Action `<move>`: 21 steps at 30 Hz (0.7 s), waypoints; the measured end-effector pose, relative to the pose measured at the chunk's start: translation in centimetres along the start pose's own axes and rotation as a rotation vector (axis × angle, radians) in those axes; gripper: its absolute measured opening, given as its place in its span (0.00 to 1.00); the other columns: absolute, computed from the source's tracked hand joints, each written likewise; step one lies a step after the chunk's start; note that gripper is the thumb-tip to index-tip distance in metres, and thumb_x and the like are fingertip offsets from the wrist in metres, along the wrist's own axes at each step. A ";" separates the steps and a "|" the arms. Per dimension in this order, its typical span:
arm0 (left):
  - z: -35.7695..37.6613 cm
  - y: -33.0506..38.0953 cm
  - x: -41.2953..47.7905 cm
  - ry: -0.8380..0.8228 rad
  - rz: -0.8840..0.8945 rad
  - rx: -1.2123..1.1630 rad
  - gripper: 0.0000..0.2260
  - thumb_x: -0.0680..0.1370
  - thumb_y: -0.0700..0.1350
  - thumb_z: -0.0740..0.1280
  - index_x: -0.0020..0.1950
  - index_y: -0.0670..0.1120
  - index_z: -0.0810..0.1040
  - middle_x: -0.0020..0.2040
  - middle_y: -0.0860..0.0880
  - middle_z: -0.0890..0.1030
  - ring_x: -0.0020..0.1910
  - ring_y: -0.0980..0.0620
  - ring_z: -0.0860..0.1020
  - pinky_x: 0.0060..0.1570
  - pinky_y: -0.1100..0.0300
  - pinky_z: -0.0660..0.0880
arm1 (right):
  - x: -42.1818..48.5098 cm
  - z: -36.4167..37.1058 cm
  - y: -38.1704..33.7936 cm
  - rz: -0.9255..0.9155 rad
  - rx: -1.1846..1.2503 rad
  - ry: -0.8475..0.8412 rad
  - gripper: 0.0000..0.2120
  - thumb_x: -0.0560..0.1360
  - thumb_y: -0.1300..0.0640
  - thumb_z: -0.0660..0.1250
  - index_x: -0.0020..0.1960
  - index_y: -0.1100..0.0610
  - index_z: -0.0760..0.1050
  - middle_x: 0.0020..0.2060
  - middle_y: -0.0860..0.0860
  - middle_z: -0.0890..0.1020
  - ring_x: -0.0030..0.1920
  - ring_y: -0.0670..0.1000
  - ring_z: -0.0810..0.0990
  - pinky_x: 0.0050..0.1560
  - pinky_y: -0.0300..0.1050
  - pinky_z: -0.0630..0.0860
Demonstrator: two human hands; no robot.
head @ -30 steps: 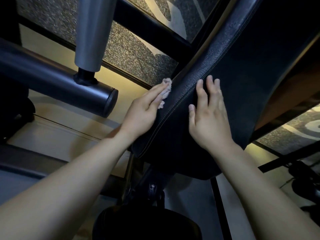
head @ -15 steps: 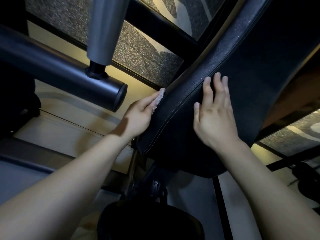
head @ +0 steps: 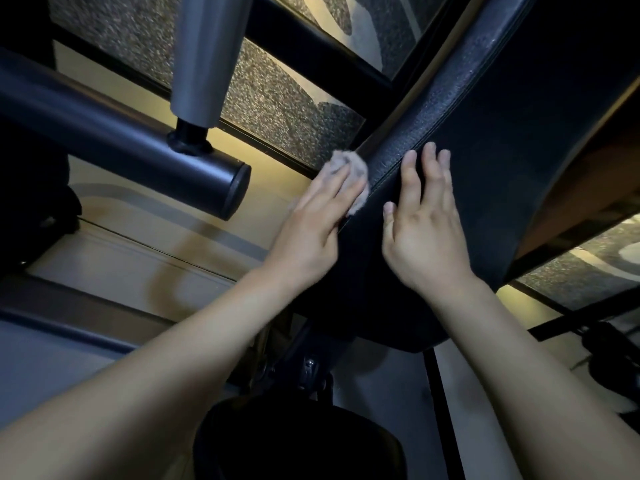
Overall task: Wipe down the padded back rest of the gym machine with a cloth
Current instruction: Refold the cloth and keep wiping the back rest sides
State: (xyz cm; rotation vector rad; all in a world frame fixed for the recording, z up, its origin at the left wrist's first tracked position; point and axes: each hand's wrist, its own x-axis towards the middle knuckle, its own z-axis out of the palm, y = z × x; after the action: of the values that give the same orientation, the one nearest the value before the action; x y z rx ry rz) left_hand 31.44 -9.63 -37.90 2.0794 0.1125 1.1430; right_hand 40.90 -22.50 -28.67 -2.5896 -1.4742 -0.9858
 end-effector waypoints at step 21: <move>-1.2 -0.4 1.9 -0.057 0.097 0.056 0.31 0.75 0.33 0.52 0.79 0.44 0.66 0.80 0.39 0.61 0.80 0.39 0.57 0.79 0.58 0.49 | -1.8 0.2 -1.5 -0.015 -0.053 -0.025 0.36 0.83 0.48 0.60 0.81 0.65 0.48 0.81 0.61 0.47 0.81 0.60 0.47 0.81 0.53 0.52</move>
State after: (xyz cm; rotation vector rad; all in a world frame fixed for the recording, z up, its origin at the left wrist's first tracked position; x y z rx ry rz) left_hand 31.79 -7.89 -36.52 2.1863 0.0163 1.1486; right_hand 39.18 -23.00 -30.19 -2.6408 -1.4963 -1.0114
